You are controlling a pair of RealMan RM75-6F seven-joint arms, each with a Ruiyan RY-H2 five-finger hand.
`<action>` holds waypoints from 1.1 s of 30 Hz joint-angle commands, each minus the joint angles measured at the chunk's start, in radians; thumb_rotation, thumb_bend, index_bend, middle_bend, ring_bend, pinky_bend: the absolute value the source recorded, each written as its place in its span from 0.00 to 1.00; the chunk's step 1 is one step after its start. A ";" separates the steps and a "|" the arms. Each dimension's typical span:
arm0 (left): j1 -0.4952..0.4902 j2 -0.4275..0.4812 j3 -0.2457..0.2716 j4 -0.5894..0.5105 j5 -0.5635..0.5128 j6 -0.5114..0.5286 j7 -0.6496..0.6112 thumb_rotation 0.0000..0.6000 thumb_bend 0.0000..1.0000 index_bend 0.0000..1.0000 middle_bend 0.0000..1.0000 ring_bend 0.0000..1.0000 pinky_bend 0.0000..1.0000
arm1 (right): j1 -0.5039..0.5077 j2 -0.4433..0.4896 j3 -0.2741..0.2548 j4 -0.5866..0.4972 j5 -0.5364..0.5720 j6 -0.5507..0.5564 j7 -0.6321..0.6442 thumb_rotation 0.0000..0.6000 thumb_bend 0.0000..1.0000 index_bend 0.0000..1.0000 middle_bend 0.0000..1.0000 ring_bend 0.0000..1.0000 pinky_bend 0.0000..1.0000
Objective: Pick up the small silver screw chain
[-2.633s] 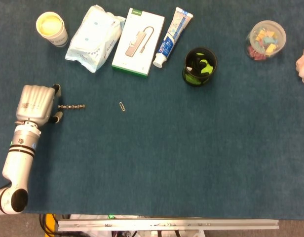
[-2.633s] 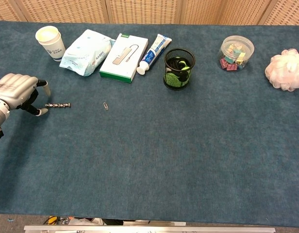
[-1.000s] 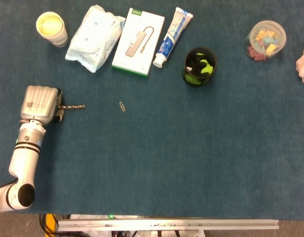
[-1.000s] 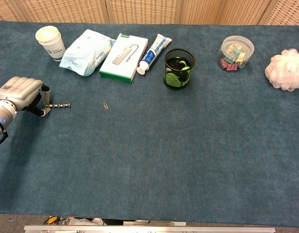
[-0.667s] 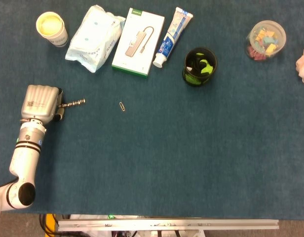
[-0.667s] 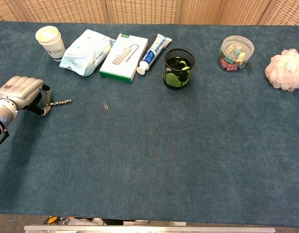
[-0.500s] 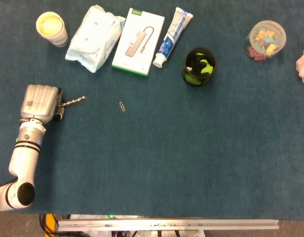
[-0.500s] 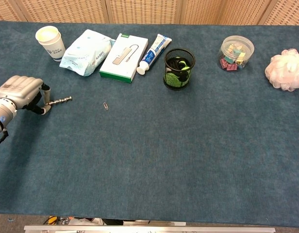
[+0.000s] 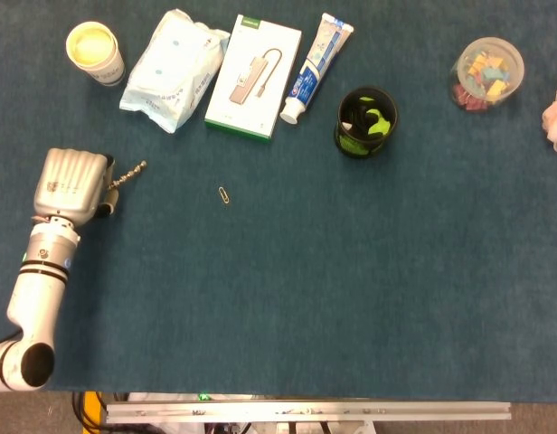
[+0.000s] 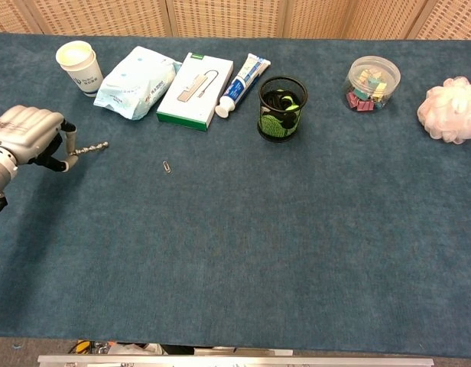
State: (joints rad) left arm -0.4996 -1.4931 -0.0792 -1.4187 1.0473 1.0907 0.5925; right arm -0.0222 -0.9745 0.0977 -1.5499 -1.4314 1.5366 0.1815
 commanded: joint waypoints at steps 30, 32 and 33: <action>-0.038 0.120 0.018 -0.325 0.124 0.055 0.091 1.00 0.37 0.57 0.85 0.87 0.95 | -0.031 0.003 -0.005 0.013 -0.019 0.050 0.035 1.00 0.00 0.12 0.30 0.14 0.19; -0.047 0.105 0.013 -0.327 0.119 0.050 0.102 1.00 0.37 0.57 0.85 0.87 0.95 | -0.034 0.003 -0.005 0.012 -0.019 0.053 0.037 1.00 0.00 0.12 0.30 0.14 0.19; -0.052 0.098 0.010 -0.326 0.116 0.047 0.104 1.00 0.37 0.57 0.85 0.87 0.95 | -0.036 0.003 -0.005 0.012 -0.018 0.054 0.037 1.00 0.00 0.12 0.30 0.14 0.19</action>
State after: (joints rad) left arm -0.5461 -1.3885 -0.0651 -1.7444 1.1669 1.1416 0.6929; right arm -0.0579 -0.9712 0.0925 -1.5381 -1.4496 1.5910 0.2185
